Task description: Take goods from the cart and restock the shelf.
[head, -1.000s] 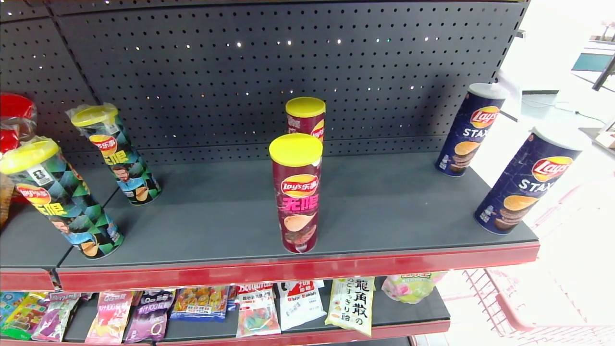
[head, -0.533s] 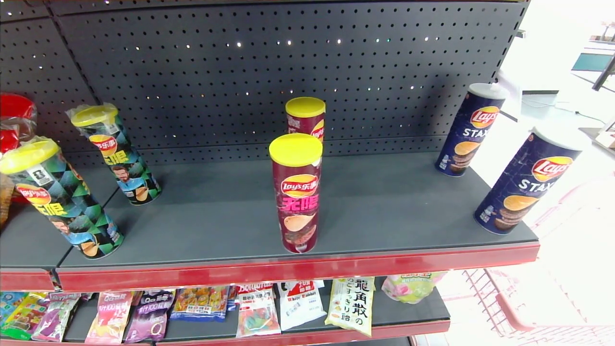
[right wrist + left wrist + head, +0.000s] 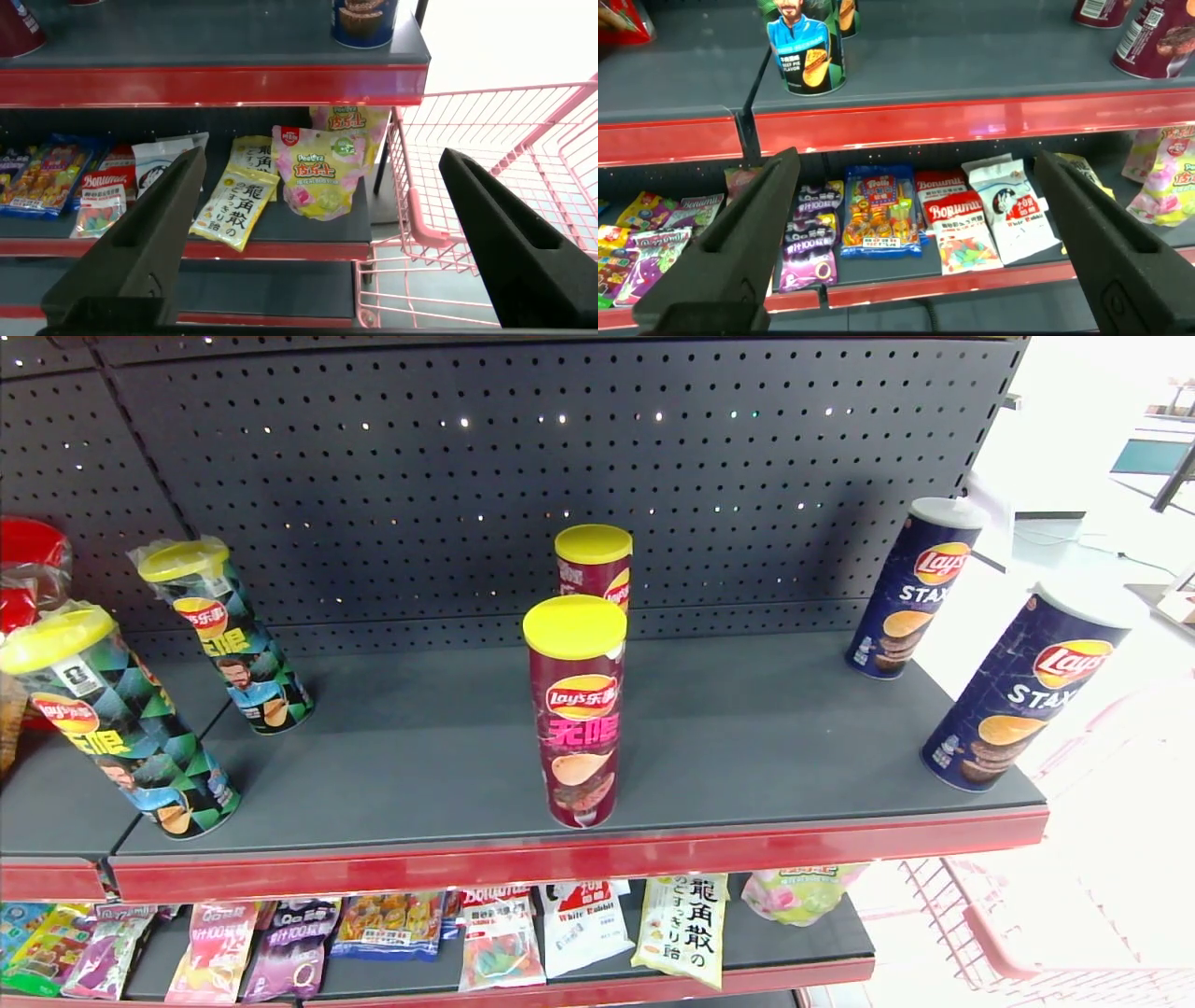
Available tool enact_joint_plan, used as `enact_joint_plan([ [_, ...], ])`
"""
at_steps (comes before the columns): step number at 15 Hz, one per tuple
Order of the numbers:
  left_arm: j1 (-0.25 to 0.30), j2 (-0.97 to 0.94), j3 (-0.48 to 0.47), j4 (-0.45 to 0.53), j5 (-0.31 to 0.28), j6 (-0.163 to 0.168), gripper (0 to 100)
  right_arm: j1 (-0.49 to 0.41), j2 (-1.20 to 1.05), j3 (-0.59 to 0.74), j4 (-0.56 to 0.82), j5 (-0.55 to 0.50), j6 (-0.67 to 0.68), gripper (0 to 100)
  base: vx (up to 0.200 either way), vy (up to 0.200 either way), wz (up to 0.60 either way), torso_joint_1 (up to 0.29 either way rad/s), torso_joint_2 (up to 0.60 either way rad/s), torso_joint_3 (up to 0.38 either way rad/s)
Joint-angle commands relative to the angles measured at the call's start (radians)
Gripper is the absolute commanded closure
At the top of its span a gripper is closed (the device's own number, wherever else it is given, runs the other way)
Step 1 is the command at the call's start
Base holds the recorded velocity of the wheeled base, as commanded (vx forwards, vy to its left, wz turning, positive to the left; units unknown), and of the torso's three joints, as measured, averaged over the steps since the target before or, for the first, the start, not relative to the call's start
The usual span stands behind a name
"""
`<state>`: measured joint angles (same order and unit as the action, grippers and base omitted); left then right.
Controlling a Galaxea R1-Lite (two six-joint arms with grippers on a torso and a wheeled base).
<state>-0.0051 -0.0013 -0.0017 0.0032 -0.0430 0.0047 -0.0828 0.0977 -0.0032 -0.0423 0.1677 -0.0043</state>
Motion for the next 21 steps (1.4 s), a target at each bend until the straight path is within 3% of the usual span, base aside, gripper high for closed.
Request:
enact_joint_plan([
  [1, 0.001, 0.001, 0.0, 0.0, 0.0, 0.0, 0, 0.0, 0.001, 0.0, -0.001, 0.0, 0.0, 0, 0.0, 0.0, 0.0, 0.0, 0.0, 0.0],
  [21, 0.001, 0.001, 0.0, 0.001, 0.002, 0.0, 0, 0.0, 0.001, 0.0, -0.001, 0.001, 0.0, 0, 0.0, 0.0, 0.0, 0.0, 0.0, 0.0],
])
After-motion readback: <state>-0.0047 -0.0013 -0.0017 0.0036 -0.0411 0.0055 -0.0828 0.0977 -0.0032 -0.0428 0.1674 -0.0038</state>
